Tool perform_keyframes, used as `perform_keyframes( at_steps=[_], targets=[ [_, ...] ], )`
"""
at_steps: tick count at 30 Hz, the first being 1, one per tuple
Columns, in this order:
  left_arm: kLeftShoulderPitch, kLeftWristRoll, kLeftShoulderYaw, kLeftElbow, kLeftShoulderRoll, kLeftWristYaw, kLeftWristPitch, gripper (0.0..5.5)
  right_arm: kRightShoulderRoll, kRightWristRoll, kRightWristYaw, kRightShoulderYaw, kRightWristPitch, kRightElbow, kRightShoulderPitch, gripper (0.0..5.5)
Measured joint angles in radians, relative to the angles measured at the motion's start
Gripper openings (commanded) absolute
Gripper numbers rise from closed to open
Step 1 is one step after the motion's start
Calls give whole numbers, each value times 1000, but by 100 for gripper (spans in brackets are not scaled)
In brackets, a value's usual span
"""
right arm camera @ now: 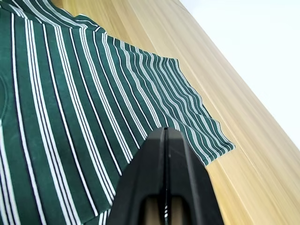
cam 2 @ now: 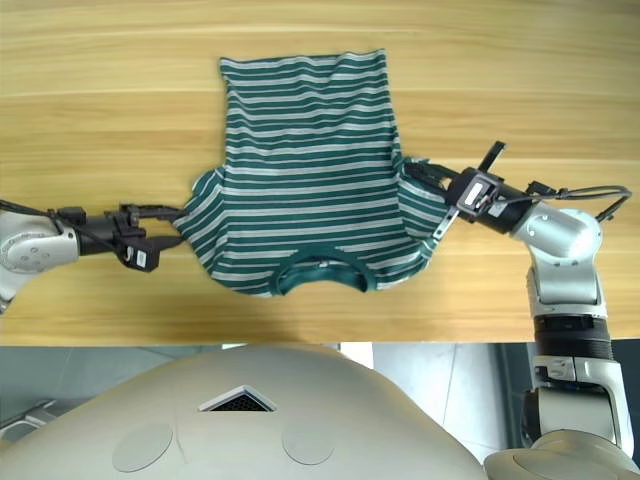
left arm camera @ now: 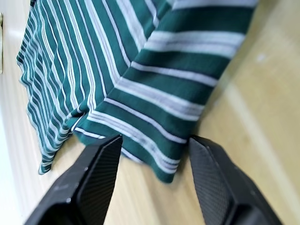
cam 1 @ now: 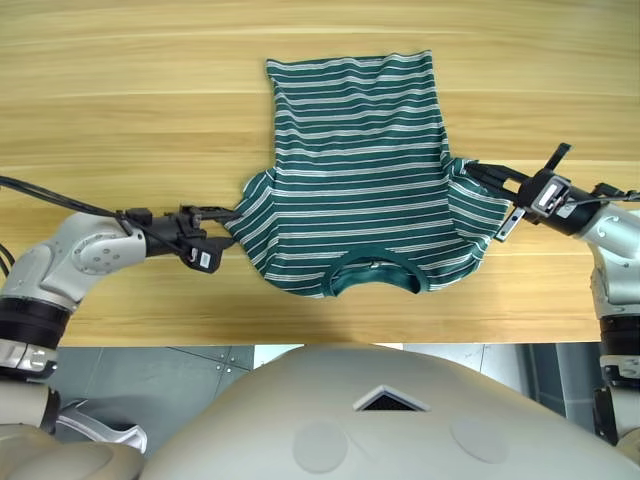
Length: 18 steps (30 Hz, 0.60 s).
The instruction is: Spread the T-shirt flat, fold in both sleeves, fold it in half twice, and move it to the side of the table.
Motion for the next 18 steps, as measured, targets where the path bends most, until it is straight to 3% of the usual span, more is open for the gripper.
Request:
perform_keyframes(
  at_steps=[9,18],
  targets=[
    [-83,83,-25,99,-29,84,-13,258,19,-4,0,1,0,1,2,0],
    [-86,80,-50,142,-30,105,-55,113,24,-5,0,1,0,1,2,0]
  ],
)
